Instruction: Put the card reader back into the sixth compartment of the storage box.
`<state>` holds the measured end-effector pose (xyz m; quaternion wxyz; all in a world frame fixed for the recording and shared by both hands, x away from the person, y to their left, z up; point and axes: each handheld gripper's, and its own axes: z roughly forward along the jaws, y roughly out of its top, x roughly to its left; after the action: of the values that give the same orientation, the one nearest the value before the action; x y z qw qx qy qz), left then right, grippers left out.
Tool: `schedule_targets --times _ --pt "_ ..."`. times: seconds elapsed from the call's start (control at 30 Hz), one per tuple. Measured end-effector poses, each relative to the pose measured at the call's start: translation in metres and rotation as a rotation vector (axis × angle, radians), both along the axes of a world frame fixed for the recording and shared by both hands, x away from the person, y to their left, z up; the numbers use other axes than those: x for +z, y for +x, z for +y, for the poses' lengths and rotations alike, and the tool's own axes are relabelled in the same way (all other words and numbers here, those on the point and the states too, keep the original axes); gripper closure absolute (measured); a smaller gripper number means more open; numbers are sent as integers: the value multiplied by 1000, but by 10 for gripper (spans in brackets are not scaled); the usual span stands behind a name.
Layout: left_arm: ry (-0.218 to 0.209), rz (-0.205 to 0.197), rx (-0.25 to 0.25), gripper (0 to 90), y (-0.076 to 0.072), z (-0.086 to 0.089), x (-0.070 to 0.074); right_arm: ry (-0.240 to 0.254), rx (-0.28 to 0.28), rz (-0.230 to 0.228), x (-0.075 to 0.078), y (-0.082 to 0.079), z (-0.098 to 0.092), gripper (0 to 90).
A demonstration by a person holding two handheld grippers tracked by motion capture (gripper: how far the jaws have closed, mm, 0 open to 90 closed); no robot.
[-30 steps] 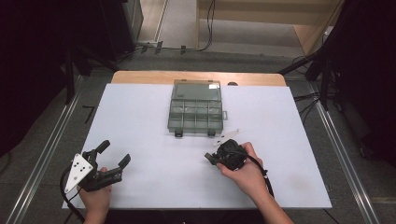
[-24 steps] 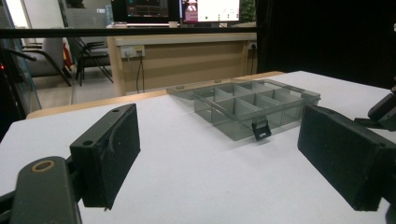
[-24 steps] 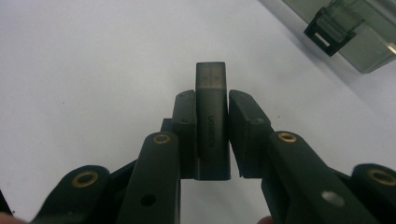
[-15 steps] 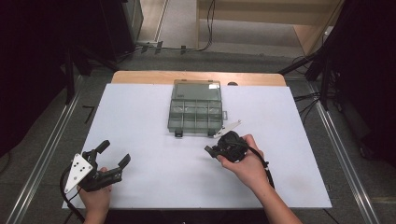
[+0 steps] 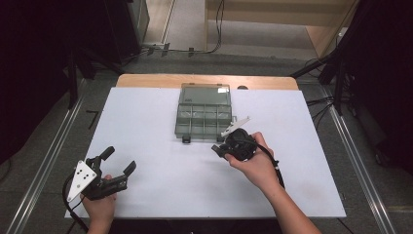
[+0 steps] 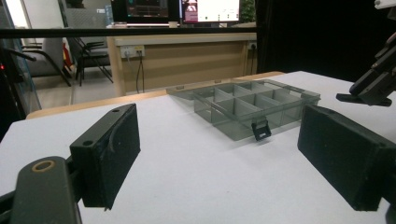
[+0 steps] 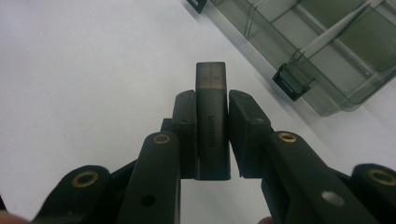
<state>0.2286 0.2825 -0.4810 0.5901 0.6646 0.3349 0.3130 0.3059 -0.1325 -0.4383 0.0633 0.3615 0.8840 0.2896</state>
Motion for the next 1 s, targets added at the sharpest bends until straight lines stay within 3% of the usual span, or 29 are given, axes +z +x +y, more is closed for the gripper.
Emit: schedule_targets --times 1.0 --pt "-1 0 -2 132 0 1 0 -15 25 -6 16 26 16 710"
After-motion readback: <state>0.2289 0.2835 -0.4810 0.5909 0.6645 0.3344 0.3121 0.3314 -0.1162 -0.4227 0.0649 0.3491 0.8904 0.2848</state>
